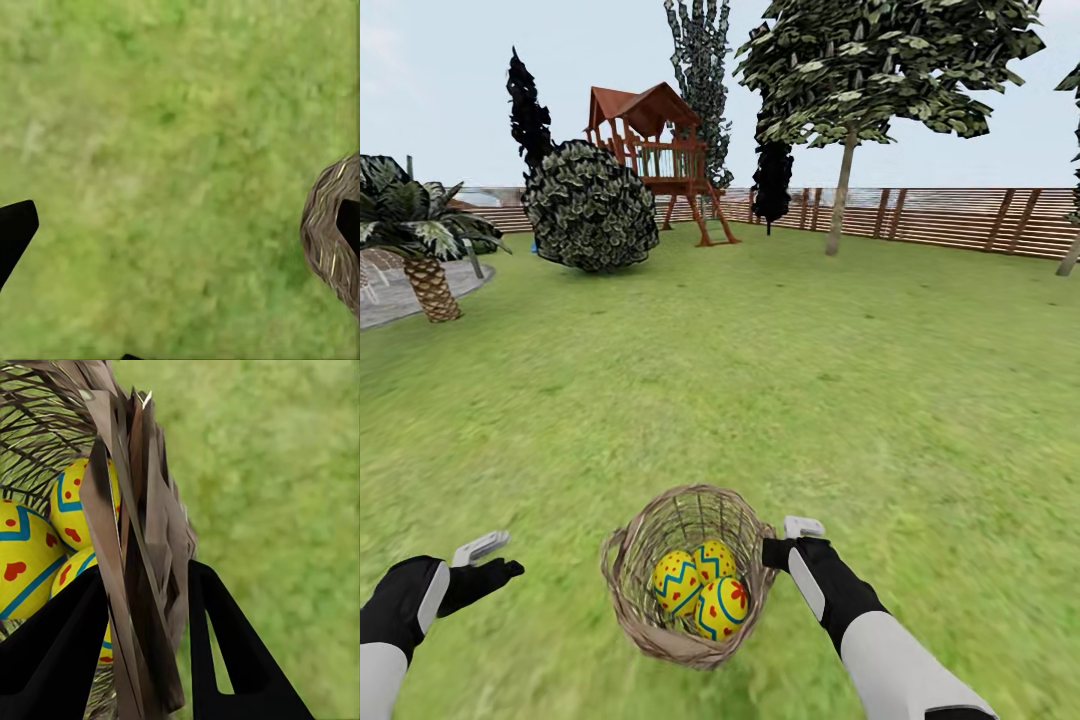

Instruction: Take the three Easter eggs out of the wicker basket on the lawn in the garden, then place them on the lawn next to a single tree (choose any tree) so that all three eggs are next to the same tree and none are left in the basket.

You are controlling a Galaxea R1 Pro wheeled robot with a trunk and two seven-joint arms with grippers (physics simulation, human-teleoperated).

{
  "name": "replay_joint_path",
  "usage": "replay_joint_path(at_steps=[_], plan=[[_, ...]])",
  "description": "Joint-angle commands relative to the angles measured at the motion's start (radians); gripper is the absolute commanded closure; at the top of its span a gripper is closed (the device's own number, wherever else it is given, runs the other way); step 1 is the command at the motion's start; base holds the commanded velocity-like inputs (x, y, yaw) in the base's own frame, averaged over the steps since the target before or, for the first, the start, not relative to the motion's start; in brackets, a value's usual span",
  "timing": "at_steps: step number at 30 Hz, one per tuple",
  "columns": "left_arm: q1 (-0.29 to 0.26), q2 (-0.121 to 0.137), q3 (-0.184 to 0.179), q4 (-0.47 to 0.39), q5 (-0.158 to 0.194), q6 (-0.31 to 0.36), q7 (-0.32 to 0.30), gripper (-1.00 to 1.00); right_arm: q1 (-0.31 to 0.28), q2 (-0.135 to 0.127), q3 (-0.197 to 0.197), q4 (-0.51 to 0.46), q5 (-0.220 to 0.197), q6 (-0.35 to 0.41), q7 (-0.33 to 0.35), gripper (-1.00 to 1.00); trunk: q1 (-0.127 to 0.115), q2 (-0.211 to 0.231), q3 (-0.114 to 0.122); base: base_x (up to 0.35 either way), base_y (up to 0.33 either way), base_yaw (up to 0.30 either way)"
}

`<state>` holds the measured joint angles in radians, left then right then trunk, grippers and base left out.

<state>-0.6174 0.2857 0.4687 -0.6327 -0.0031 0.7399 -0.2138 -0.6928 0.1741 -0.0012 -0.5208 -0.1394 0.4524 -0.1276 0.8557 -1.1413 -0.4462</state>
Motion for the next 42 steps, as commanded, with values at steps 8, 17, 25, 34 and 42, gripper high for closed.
replay_joint_path(at_steps=[8, 17, 25, 34, 42], plan=[[-0.001, 0.0, 0.004, -0.001, -0.001, 0.006, -0.004, -1.0, -0.001, 0.0, -0.001, -0.002, -0.016, 0.003, -0.008, 1.0, 0.001, -0.001, -0.001, 0.318, 0.0, 0.0], [-0.001, -0.002, 0.003, 0.0, -0.001, -0.036, -0.003, -1.0, -0.001, 0.0, 0.0, -0.002, -0.016, 0.003, -0.008, 1.0, 0.001, -0.001, -0.001, 0.322, 0.0, 0.0], [-0.001, -0.002, 0.003, -0.001, -0.001, -0.036, -0.004, -1.0, -0.001, 0.0, 0.0, -0.002, -0.016, 0.003, -0.009, 1.0, 0.001, -0.001, -0.001, 0.323, 0.0, 0.0], [-0.001, -0.002, 0.002, -0.001, -0.001, -0.036, -0.003, -1.0, -0.001, 0.0, 0.0, -0.002, -0.016, 0.003, -0.008, 1.0, 0.001, -0.001, -0.001, 0.323, 0.0, 0.0], [-0.001, -0.002, 0.003, -0.001, -0.001, -0.036, -0.004, -1.0, -0.001, 0.0, 0.0, -0.002, -0.016, 0.003, -0.008, 1.0, 0.001, -0.001, -0.001, 0.323, 0.0, 0.0]])
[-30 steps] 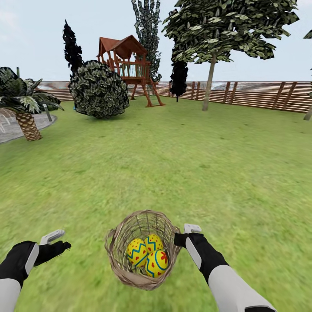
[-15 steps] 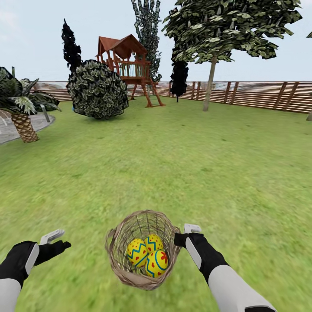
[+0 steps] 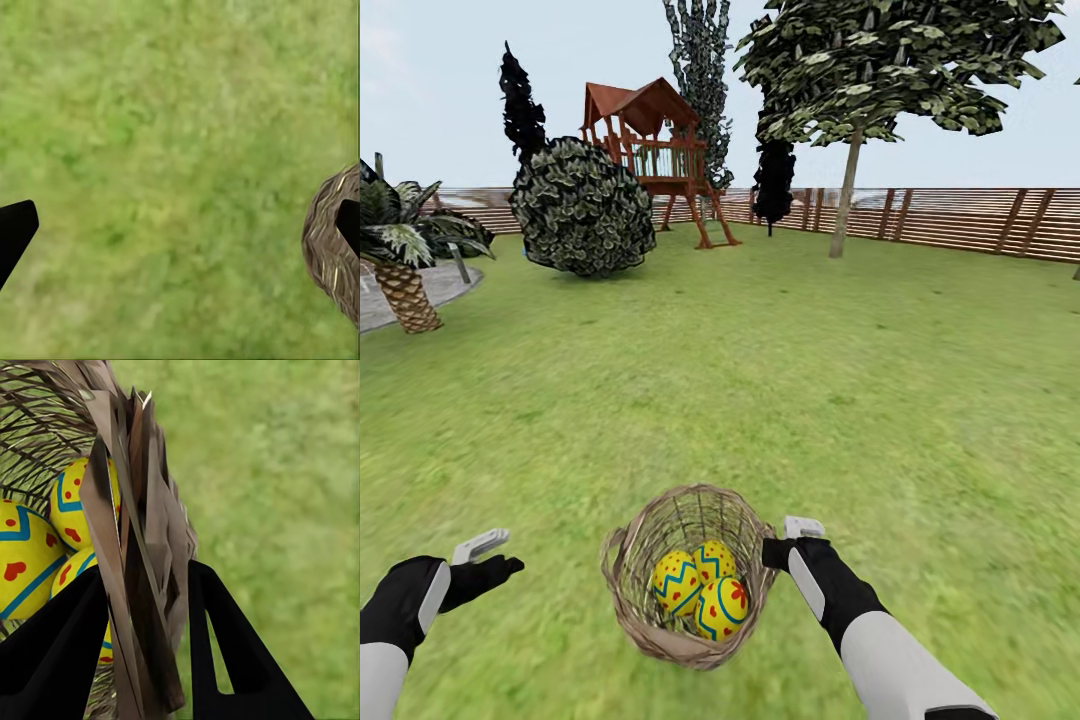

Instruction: Take the three Easter eggs out of the wicker basket on the lawn in the garden, then place them on the lawn next to a single tree (choose any tree) so that all three eggs are next to the same tree and none are left in the basket.

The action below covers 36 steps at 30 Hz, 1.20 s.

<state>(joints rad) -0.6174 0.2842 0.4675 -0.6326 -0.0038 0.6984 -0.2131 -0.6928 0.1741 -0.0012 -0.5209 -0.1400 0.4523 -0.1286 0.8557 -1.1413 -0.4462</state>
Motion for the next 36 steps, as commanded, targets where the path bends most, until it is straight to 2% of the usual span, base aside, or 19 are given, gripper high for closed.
replay_joint_path(at_steps=[1, 36], plan=[[-0.001, 0.0, 0.004, -0.001, -0.001, 0.006, -0.005, -1.0, -0.001, 0.0, 0.0, -0.002, -0.015, 0.003, -0.007, 1.0, 0.001, -0.001, -0.001, 0.323, 0.0, 0.0], [-0.001, -0.003, 0.005, -0.001, -0.001, 0.006, -0.003, -1.0, -0.001, 0.0, 0.001, -0.002, -0.015, 0.002, -0.007, 1.0, 0.001, -0.001, -0.001, 0.323, 0.0, 0.0]])
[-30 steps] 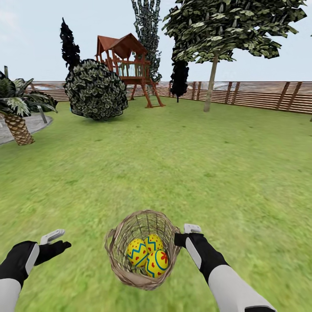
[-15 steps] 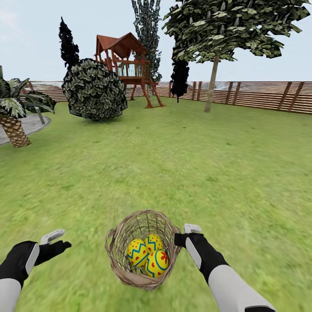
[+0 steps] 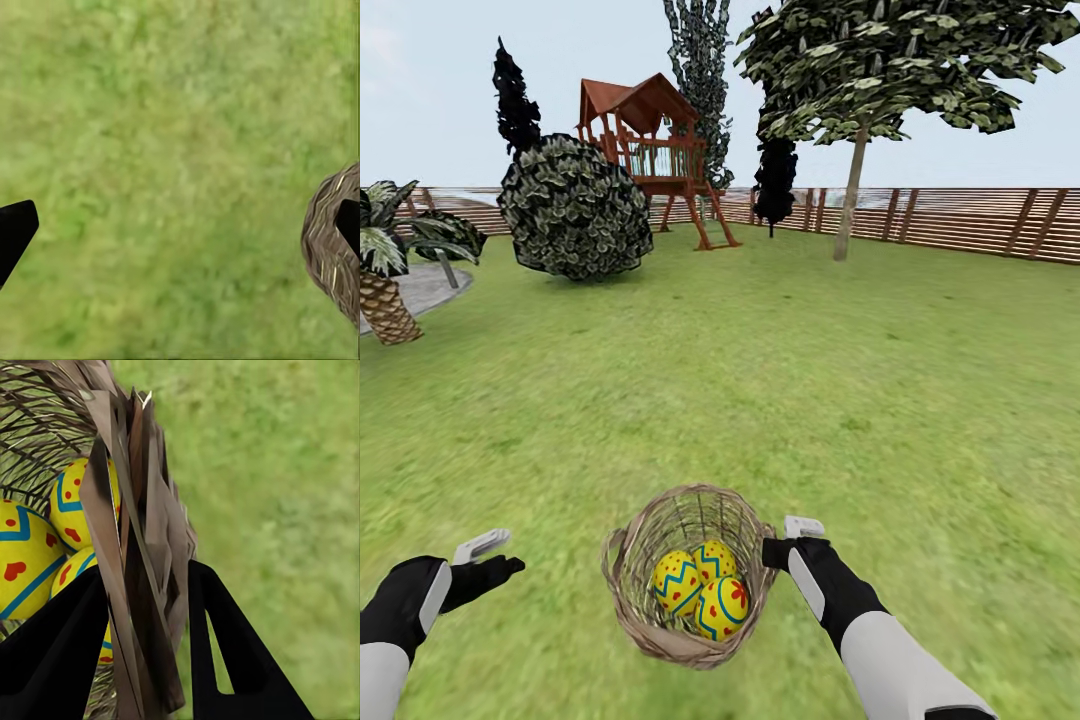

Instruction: Take the three Easter eggs out of the wicker basket on the lawn in the garden, then place them on the lawn next to a single tree (choose any tree) so that all three eggs are next to the same tree and none are left in the basket.

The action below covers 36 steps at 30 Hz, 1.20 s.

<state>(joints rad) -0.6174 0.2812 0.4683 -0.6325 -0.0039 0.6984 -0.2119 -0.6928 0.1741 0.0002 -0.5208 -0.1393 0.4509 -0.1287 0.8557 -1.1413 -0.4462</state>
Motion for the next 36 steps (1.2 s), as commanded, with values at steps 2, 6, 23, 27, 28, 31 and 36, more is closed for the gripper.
replay_joint_path(at_steps=[2, 6, 23, 27, 28, 31, 36], plan=[[-0.001, -0.001, 0.003, -0.001, -0.001, 0.006, -0.004, -1.0, -0.001, 0.0, 0.0, -0.002, -0.016, 0.003, -0.007, 1.0, 0.001, -0.001, -0.001, 0.323, 0.0, 0.0], [-0.001, -0.001, 0.004, -0.001, -0.001, 0.006, -0.004, -1.0, -0.001, 0.0, 0.0, -0.002, -0.016, 0.002, -0.006, 1.0, 0.001, -0.001, -0.001, 0.323, 0.0, 0.0], [-0.001, 0.0, 0.003, -0.001, -0.001, 0.004, -0.004, -1.0, -0.001, 0.0, 0.0, -0.002, -0.016, 0.002, -0.006, 1.0, 0.001, -0.001, -0.001, 0.323, 0.0, 0.0], [-0.001, -0.001, 0.002, -0.001, -0.001, 0.004, -0.004, -1.0, -0.001, 0.0, -0.002, -0.002, -0.016, 0.003, -0.006, 1.0, 0.001, -0.001, -0.001, 0.323, 0.0, 0.0], [-0.001, -0.002, -0.011, -0.001, -0.001, 0.004, -0.004, -1.0, -0.001, 0.0, -0.002, -0.002, -0.016, 0.003, -0.006, 1.0, 0.001, -0.001, -0.001, 0.323, 0.0, 0.0], [-0.001, -0.002, -0.044, -0.001, 0.0, 0.003, -0.004, -1.0, -0.001, 0.0, -0.002, -0.002, -0.016, 0.003, -0.006, 1.0, 0.001, -0.001, -0.001, 0.323, 0.0, 0.0], [-0.001, -0.001, -0.049, -0.001, 0.001, 0.003, -0.004, -1.0, -0.001, 0.0, -0.002, -0.002, -0.016, 0.002, -0.006, 1.0, 0.001, -0.001, -0.001, 0.323, 0.0, 0.0]])
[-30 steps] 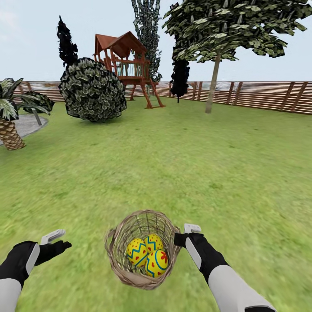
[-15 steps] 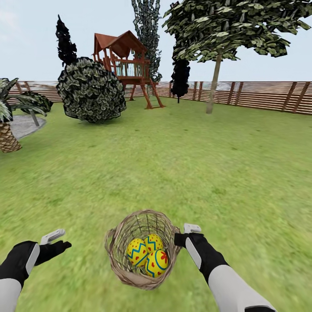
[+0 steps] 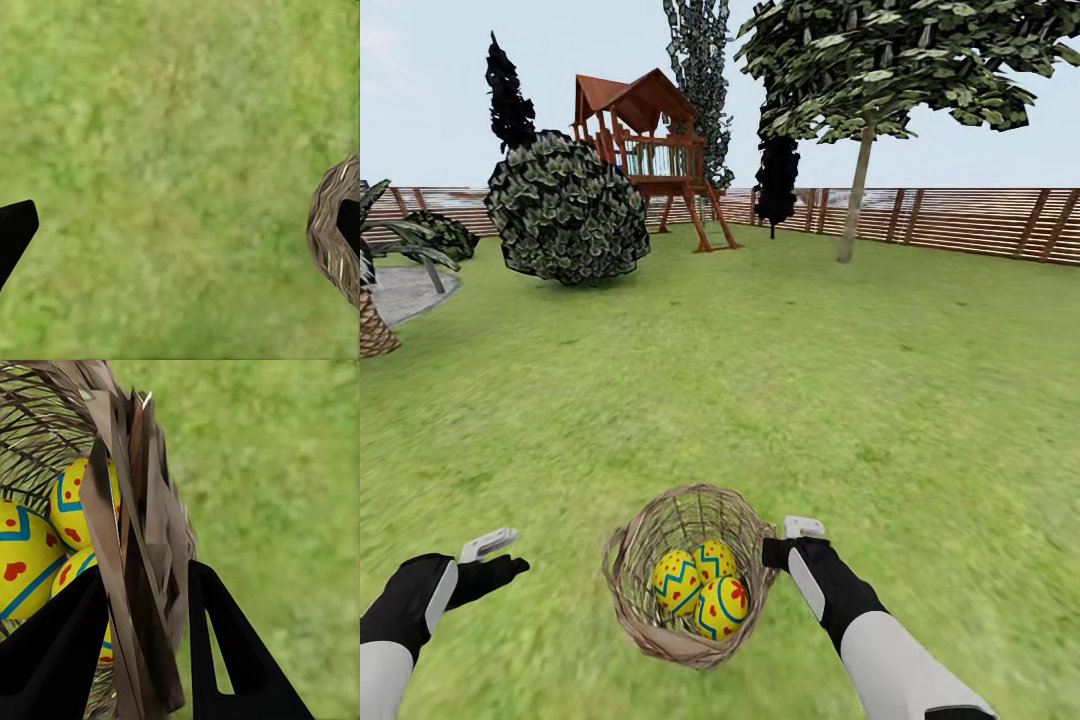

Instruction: Take the three Easter eggs out of the wicker basket on the lawn in the garden, then place them on the lawn next to a single tree (choose any tree) so that all three eggs are next to the same tree and none are left in the basket.

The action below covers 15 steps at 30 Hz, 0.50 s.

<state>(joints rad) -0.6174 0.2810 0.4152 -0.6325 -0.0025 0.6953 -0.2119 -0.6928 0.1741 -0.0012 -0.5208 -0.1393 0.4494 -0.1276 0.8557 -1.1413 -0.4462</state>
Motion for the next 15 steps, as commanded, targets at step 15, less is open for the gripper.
replay_joint_path(at_steps=[15], plan=[[-0.001, -0.001, 0.003, -0.001, -0.001, 0.005, 0.0, -1.0, -0.001, 0.0, 0.0, -0.002, -0.016, 0.003, -0.007, 1.0, 0.001, -0.001, -0.001, 0.321, 0.0, 0.0]])
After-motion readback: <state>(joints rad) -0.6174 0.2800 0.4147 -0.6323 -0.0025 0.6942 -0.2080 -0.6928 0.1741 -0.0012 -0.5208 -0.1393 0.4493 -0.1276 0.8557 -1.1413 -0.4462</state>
